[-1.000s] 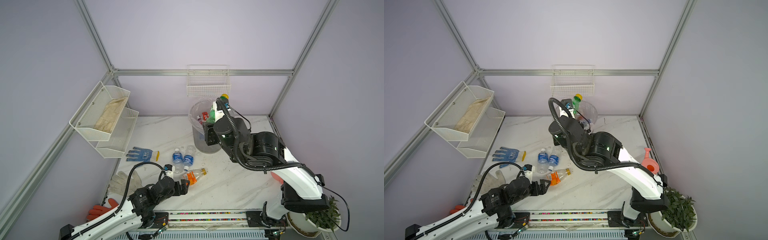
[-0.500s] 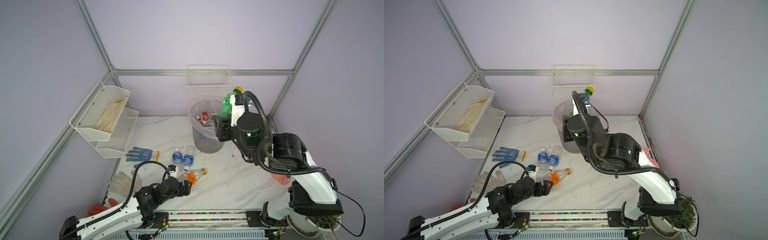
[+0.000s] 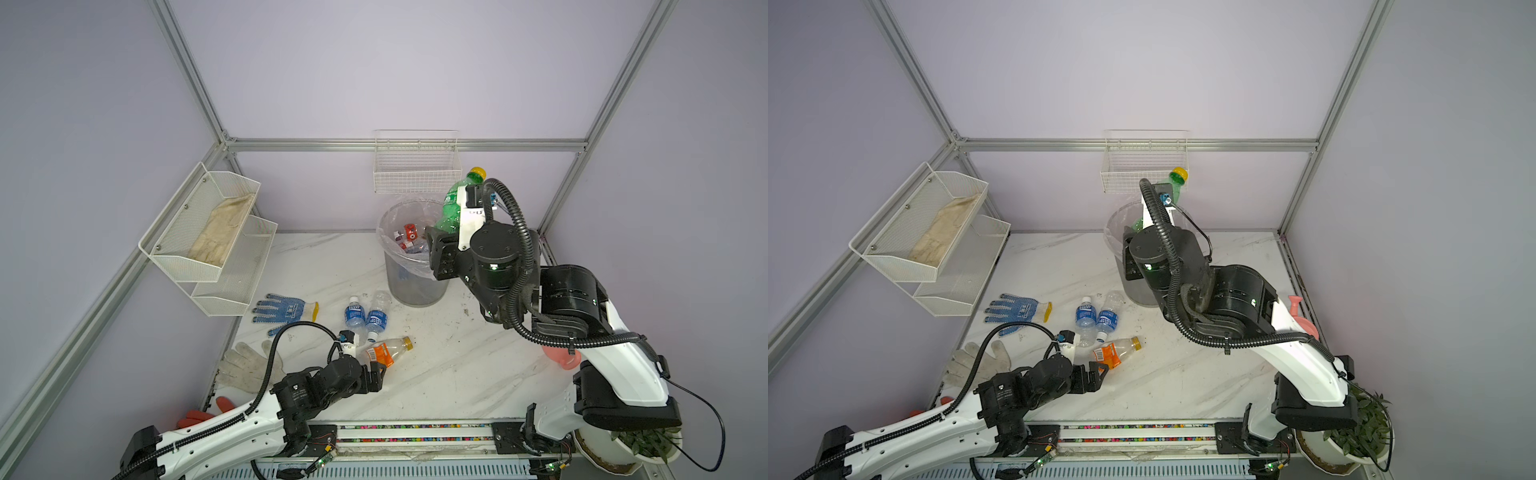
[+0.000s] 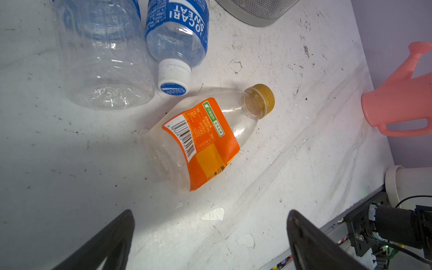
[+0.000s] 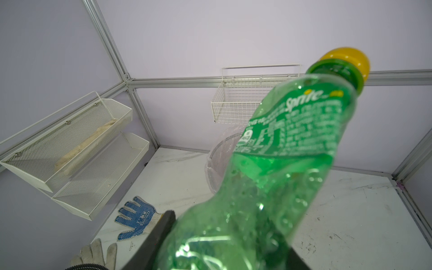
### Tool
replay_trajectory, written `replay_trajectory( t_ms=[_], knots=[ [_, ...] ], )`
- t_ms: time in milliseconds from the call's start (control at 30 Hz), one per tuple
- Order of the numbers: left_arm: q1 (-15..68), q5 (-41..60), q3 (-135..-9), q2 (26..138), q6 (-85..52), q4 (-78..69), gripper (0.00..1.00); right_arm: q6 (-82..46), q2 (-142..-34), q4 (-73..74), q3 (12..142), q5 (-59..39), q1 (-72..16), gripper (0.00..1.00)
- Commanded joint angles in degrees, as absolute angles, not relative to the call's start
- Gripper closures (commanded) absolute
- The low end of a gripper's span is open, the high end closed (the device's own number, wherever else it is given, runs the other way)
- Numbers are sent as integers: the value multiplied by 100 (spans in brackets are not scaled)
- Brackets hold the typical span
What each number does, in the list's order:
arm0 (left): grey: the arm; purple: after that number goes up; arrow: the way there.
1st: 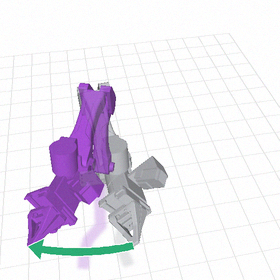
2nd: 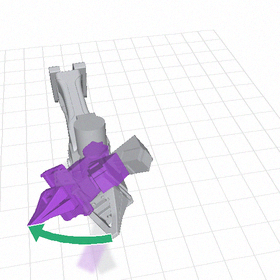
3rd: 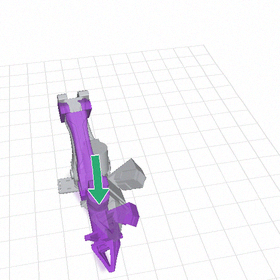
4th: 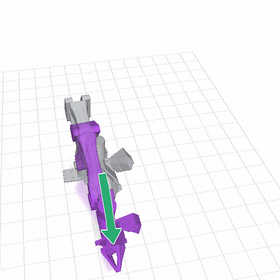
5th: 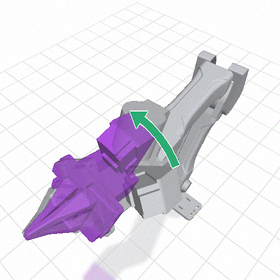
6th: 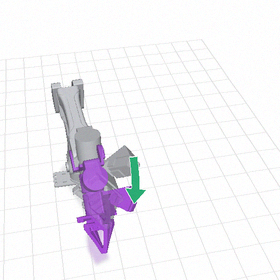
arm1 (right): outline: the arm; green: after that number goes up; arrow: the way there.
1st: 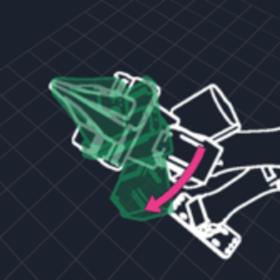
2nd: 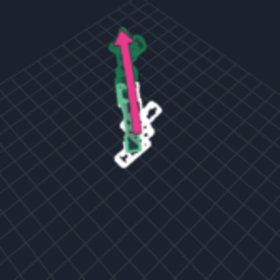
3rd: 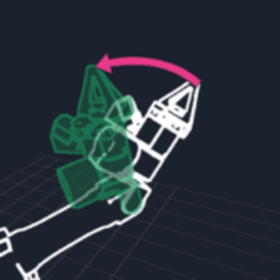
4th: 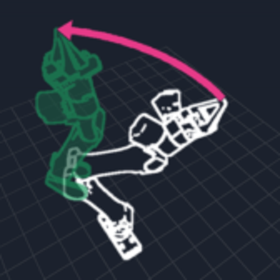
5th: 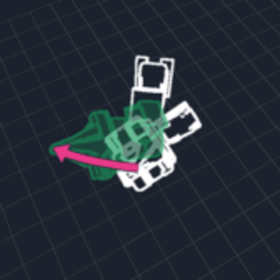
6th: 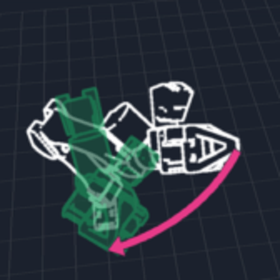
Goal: Throw the plastic bottles in the bin
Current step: 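Lift the Sprite bottle with the right gripper and carry it over the bin, then open the right gripper to drop the Sprite bottle into the bin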
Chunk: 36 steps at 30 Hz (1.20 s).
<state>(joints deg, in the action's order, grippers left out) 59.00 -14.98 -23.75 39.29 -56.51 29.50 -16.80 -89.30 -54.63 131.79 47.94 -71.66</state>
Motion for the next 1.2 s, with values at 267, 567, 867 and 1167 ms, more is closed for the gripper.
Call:
replay_trajectory(
  t_ms=[267, 567, 867, 1167],
  knots=[
    [6042, -1670, -2382, 4024, -5719, 2777, 0, -1258, -9384, -5206, 13631, 3970, -6054, 100],
    [6152, -1742, -2364, 4091, -5739, 2779, 0, -1182, -9773, -5101, 13791, 3219, -5306, 100],
    [6206, -1773, -2393, 4112, -5730, 2777, 0, -1465, -10787, -5186, 13739, 1295, -3886, 73],
    [6258, -1832, -2382, 4013, -5731, 2777, 0, -1494, -10130, -4668, 12762, 1605, -3832, 3]
  ],
)
